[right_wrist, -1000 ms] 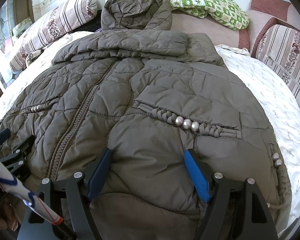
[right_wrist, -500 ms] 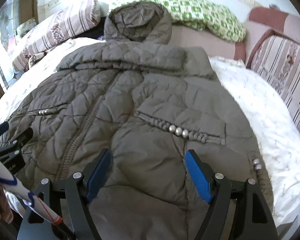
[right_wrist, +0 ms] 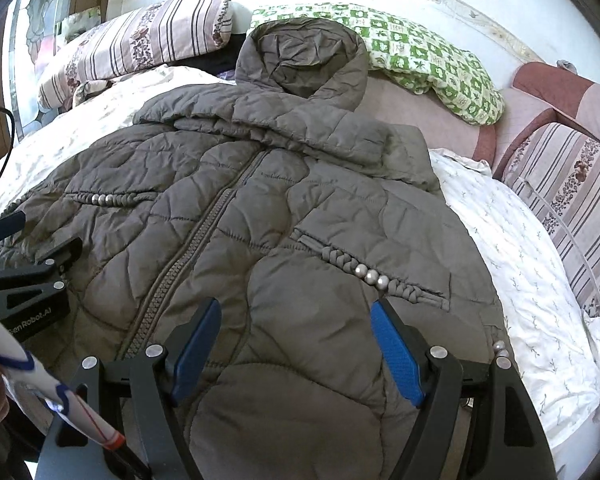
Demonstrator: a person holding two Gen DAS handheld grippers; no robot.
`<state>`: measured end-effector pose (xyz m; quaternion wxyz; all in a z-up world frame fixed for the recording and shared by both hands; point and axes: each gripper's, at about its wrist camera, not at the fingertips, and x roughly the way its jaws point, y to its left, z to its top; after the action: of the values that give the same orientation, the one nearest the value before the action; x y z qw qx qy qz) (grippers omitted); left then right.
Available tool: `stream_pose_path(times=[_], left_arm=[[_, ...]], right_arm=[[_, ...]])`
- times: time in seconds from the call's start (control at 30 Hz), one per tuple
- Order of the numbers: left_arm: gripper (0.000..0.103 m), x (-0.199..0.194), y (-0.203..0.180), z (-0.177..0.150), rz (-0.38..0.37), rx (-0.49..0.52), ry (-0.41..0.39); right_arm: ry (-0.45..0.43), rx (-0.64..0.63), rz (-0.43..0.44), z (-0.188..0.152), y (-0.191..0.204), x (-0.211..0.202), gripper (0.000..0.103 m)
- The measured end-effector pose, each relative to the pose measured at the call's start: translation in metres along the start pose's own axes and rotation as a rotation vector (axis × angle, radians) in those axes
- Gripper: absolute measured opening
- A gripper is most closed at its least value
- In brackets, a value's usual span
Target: Fold large clothes
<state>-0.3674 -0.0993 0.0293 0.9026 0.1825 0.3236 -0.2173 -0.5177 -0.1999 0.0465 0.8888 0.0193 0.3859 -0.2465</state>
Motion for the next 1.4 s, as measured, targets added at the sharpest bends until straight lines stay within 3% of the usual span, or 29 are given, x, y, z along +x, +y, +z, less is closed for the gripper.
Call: stream_pose_path(times=[0.53, 0.67, 0.83, 0.97, 1.07, 1.2, 1.23, 1.3, 1.4], left_arm=[[0.083, -0.008, 0.004, 0.008, -0.011, -0.039, -0.015], [0.083, -0.013, 0.009, 0.027, -0.032, -0.089, -0.024], [0.083, -0.017, 0.019, 0.082, -0.127, -0.163, -0.009], [0.084, -0.001, 0.014, 0.151, -0.17, -0.112, 0.037], [0.09, 0.006, 0.018, 0.188, -0.148, -0.156, -0.058], [0.09, 0.043, 0.018, 0.183, -0.08, -0.179, -0.093], [0.09, 0.057, 0.017, 0.176, -0.065, -0.189, -0.067], [0.09, 0.075, 0.016, 0.173, -0.089, -0.186, -0.006], [0.09, 0.079, 0.011, 0.17, -0.107, -0.165, -0.02]], right_arm=[[-0.008, -0.017, -0.009, -0.001, 0.006, -0.001, 0.081], [-0.019, 0.048, 0.058, 0.006, -0.006, -0.005, 0.081], [0.0, 0.133, 0.163, 0.032, -0.029, -0.014, 0.081], [-0.02, 0.171, 0.251, 0.08, -0.06, -0.036, 0.081], [-0.003, 0.244, 0.323, 0.123, -0.087, -0.039, 0.081], [0.001, 0.35, 0.383, 0.202, -0.108, -0.029, 0.081], [-0.007, 0.367, 0.381, 0.225, -0.109, -0.021, 0.081], [0.0, 0.377, 0.367, 0.268, -0.108, 0.002, 0.081], [0.084, 0.509, 0.412, 0.328, -0.117, 0.059, 0.081]])
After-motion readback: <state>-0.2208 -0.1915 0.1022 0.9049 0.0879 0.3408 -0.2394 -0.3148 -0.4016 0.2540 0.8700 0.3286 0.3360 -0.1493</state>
